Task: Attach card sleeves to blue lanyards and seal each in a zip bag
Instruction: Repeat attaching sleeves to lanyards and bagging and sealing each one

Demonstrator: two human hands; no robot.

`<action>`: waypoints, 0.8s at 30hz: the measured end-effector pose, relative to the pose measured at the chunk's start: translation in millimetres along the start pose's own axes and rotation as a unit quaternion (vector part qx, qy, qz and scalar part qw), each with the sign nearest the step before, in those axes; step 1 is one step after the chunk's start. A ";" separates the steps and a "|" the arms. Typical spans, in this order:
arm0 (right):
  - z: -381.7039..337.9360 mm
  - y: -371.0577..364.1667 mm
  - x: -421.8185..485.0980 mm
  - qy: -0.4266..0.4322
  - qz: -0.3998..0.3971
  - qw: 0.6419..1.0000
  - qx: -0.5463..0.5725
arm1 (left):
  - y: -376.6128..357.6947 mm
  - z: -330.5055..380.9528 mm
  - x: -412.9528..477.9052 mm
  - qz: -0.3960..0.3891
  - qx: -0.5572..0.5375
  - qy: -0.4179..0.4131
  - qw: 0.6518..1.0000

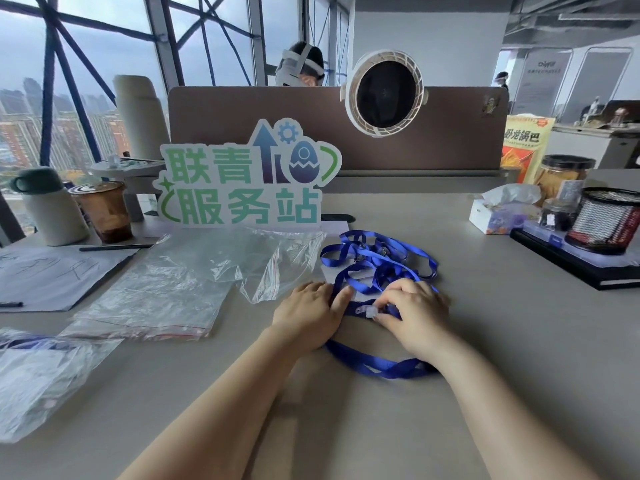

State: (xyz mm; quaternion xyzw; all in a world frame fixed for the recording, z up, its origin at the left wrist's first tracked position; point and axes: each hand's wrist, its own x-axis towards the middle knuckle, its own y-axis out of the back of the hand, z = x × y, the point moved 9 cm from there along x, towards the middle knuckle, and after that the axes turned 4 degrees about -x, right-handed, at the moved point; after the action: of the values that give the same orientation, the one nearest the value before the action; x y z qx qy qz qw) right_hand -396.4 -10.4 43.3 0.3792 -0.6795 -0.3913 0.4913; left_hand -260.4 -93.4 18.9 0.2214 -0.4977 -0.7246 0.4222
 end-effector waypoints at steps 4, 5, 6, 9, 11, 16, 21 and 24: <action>2.6 5.1 -0.1 -0.012 0.030 0.999 0.000 | 18.3 -3.7 -11.8 0.044 -0.022 -0.018 0.999; 1.4 5.2 -0.4 -0.009 0.032 0.999 0.000 | 20.6 -5.0 -13.9 0.047 -0.013 -0.023 0.999; 0.2 4.9 -0.1 -0.005 0.034 0.999 0.001 | 21.4 -6.1 -15.2 0.047 0.002 -0.029 0.998; -2.0 9.6 -0.2 0.004 0.061 0.998 0.029 | 16.0 -10.6 -14.5 0.032 0.030 -0.033 0.999; 0.4 17.1 -0.8 0.001 0.090 0.994 0.062 | 12.8 -8.0 -17.0 0.009 0.026 -0.031 0.999; 15.9 21.4 -2.5 -0.071 0.104 0.945 0.302 | 31.0 -8.1 -29.7 0.040 0.037 0.023 0.998; 1.8 14.9 -5.7 -0.044 0.068 0.936 0.344 | 20.7 -28.0 -40.0 0.023 0.042 0.042 0.998; -15.3 16.8 -10.2 0.014 0.042 0.965 0.260 | 17.0 -23.6 -44.7 0.004 0.038 0.033 0.999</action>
State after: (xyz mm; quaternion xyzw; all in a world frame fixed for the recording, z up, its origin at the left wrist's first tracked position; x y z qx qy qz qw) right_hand -381.5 3.1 57.9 0.4704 -0.7664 -0.1748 0.4009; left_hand -211.9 -71.4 20.3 0.2593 -0.5116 -0.6958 0.4324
